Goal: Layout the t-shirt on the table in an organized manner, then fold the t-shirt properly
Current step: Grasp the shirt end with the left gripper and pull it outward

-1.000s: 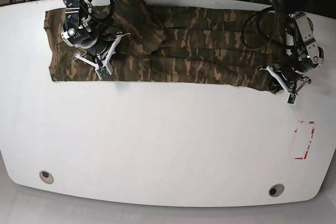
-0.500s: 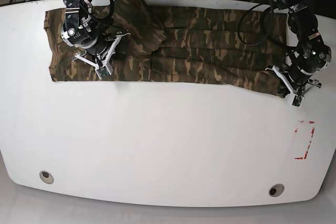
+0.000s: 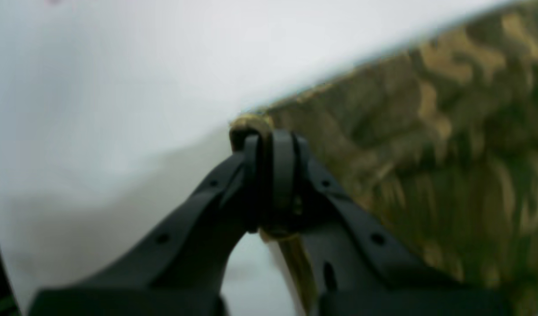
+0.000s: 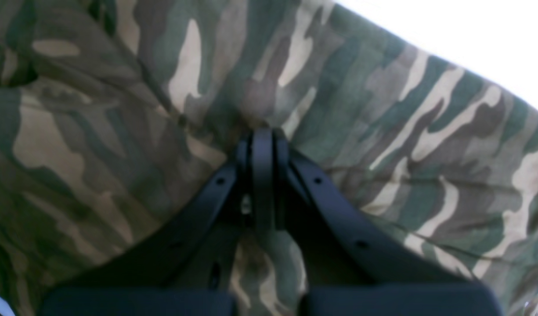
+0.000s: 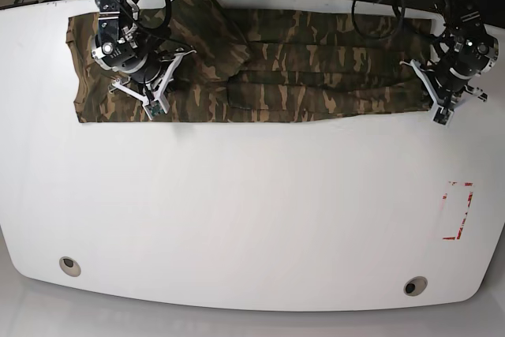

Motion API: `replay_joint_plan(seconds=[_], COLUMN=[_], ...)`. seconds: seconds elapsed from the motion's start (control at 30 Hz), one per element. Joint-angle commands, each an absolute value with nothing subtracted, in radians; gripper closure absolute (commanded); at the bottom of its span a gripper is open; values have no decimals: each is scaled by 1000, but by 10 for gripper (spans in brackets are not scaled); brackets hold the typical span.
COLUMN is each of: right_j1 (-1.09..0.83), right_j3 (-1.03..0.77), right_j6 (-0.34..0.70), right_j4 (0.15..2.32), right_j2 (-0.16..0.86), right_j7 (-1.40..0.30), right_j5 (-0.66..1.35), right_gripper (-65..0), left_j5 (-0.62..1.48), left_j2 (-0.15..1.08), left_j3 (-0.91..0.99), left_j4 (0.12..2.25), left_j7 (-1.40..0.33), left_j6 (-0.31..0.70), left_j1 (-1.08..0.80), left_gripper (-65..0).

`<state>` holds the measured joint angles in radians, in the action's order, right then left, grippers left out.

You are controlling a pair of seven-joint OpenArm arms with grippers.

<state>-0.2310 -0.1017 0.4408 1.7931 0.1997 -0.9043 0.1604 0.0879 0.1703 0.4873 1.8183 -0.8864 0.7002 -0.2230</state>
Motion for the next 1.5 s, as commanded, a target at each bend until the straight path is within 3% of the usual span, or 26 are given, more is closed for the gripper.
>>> replay_joint_plan(seconds=[0.0, 0.4, 0.47, 0.57, 0.7, 0.83, 1.47], right_j1=[-222, -223, -223, -223, -222, -222, -213], right_j3=[-108, -108, -108, -108, -108, -108, -108], right_j6=[438, 438, 438, 438, 438, 438, 435], right_j4=[1811, 1811, 1811, 1811, 1811, 1811, 1821], right_j2=[189, 186, 186, 186, 186, 186, 186], right_j7=[-886, -886, -886, -886, -886, -886, -886], right_j5=[160, 166, 166, 166, 168, 168, 168], right_gripper=[0, 0, 0, 0, 0, 0, 0], left_j5=[93, 93, 91, 87, 84, 82, 93], left_j2=[182, 185, 185, 196, 208, 236, 395], left_j3=[492, 512, 512, 512, 512, 512, 529], left_j4=[1837, 1830, 1830, 1830, 1830, 1828, 1867], left_j7=[-877, -877, -877, -877, -877, -877, -881], left_j6=[698, 698, 698, 698, 698, 698, 698], left_j1=[-245, -354, -360, -360, -360, -360, -323], left_gripper=[-27, -34, -58, -169, -384, -515, -523])
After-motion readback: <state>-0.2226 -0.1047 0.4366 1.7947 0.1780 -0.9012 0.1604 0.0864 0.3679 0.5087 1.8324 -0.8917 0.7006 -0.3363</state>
